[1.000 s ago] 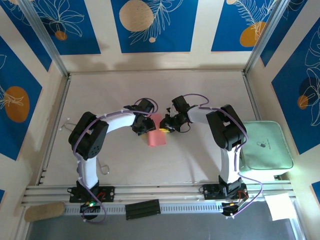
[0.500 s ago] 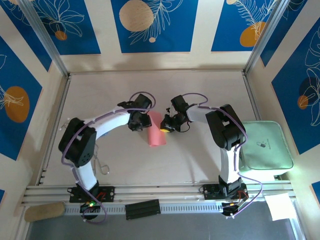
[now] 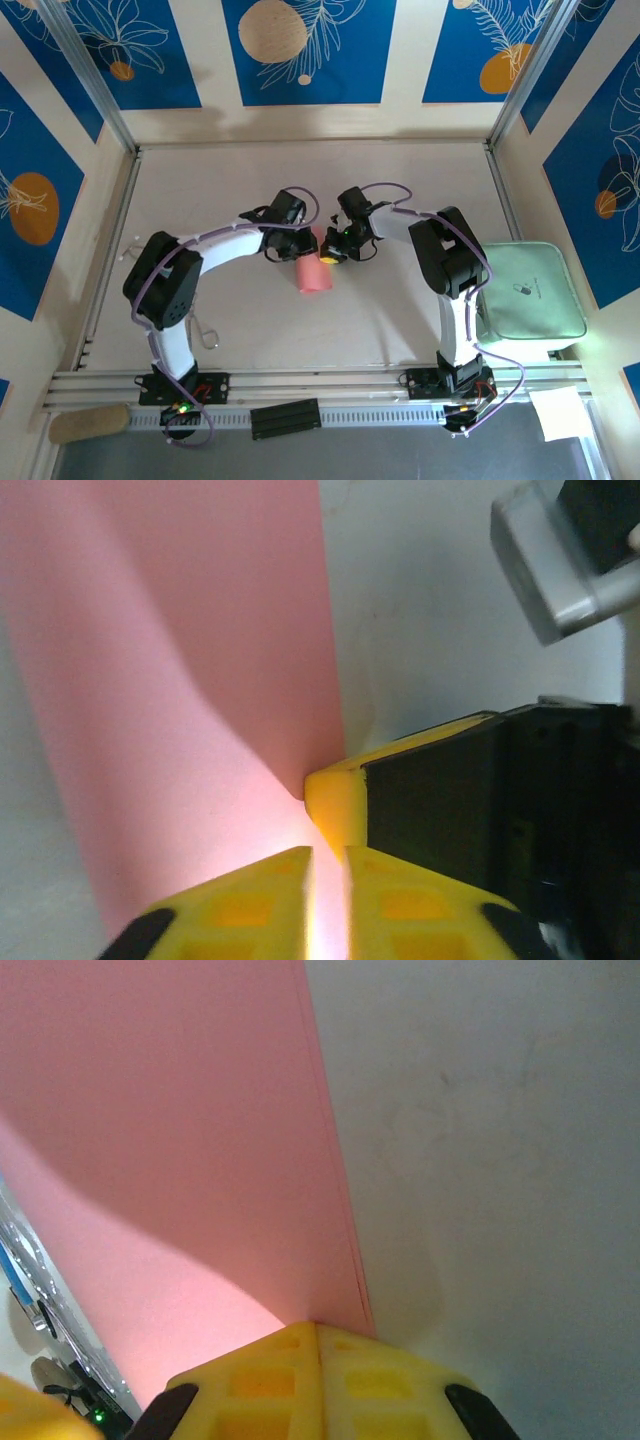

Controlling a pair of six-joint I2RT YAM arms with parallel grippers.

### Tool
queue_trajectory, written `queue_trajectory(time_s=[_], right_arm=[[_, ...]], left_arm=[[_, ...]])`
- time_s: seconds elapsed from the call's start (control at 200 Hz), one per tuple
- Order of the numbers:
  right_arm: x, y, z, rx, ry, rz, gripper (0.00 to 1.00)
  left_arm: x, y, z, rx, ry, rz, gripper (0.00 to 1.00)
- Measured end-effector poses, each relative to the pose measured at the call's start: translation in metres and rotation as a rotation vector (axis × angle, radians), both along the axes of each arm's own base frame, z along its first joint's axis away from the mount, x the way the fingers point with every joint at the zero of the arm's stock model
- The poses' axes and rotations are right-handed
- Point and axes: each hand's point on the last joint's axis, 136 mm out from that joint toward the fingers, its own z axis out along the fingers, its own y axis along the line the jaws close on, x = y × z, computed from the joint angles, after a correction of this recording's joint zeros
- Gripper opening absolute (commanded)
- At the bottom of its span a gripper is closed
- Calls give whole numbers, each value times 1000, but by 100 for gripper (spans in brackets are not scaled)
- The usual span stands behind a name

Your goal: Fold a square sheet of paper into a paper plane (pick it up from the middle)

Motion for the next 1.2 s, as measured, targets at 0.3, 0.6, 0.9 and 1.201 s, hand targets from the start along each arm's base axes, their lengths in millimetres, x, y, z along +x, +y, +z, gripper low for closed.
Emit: queue_trajectory(time_s=[0.3, 0.6, 0.9, 1.201], right_arm=[[0, -1, -1, -33, 16, 0, 7], [-2, -3, -6, -85, 19, 1, 7], [-1, -6, -7, -123, -2, 11, 6], [-1, -6, -7, -134, -7, 19, 6]], left_arm=[[-15, 10, -38, -7, 84, -15, 7], [-15, 17, -44, -93, 73, -36, 7], [-24, 44, -46, -166, 29, -13, 8], [-38, 68, -29, -155, 45, 35, 8]])
